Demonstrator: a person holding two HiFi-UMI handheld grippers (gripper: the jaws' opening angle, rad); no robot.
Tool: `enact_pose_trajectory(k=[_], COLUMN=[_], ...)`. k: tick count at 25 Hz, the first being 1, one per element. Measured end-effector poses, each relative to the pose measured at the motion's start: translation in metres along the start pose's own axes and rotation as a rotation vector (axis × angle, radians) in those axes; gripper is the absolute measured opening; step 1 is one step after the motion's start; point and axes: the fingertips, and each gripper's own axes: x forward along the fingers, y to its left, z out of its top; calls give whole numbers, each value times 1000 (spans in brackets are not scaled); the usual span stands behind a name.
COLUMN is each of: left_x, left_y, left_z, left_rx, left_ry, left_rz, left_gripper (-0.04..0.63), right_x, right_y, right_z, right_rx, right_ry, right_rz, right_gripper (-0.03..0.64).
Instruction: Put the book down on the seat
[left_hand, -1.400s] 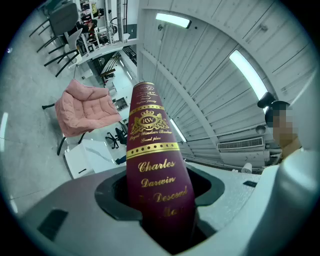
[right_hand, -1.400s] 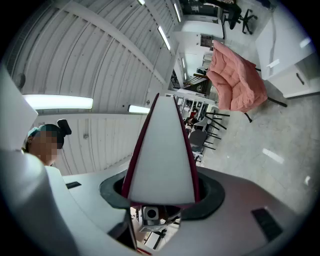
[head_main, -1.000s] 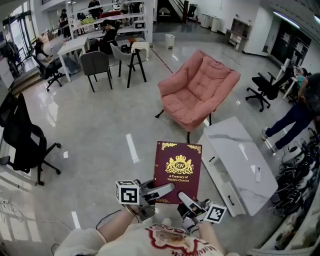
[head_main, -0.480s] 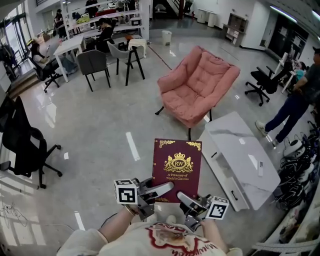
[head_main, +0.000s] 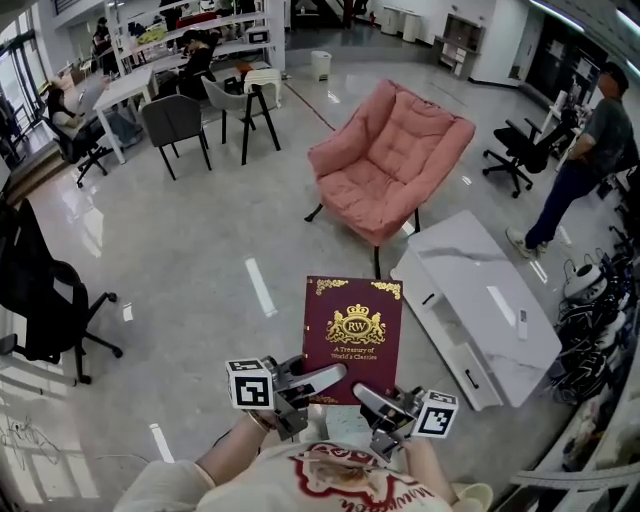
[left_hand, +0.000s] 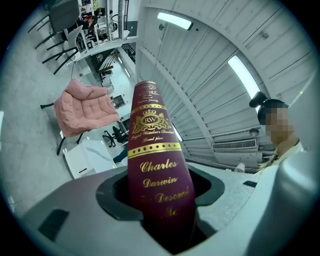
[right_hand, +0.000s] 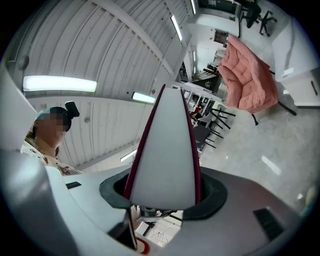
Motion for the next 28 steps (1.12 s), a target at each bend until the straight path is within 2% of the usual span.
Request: enact_pose_trajectory(k=[10,19,28], left_x=[21,92,174], left_y=[37,97,150], left_z=[46,120,193], left_rx=[9,23,18], left_ry=[-14,-7,-57], left_rz=[23,30,41], left_gripper=[247,247,247], right_x=[30,55,72], right_y=[-33,-94,-148], right_z=[45,143,254], right_rx=[7,14,1], right_ry=[14,3,18], right_rz=[18,23,43], right_gripper=[222,224,224])
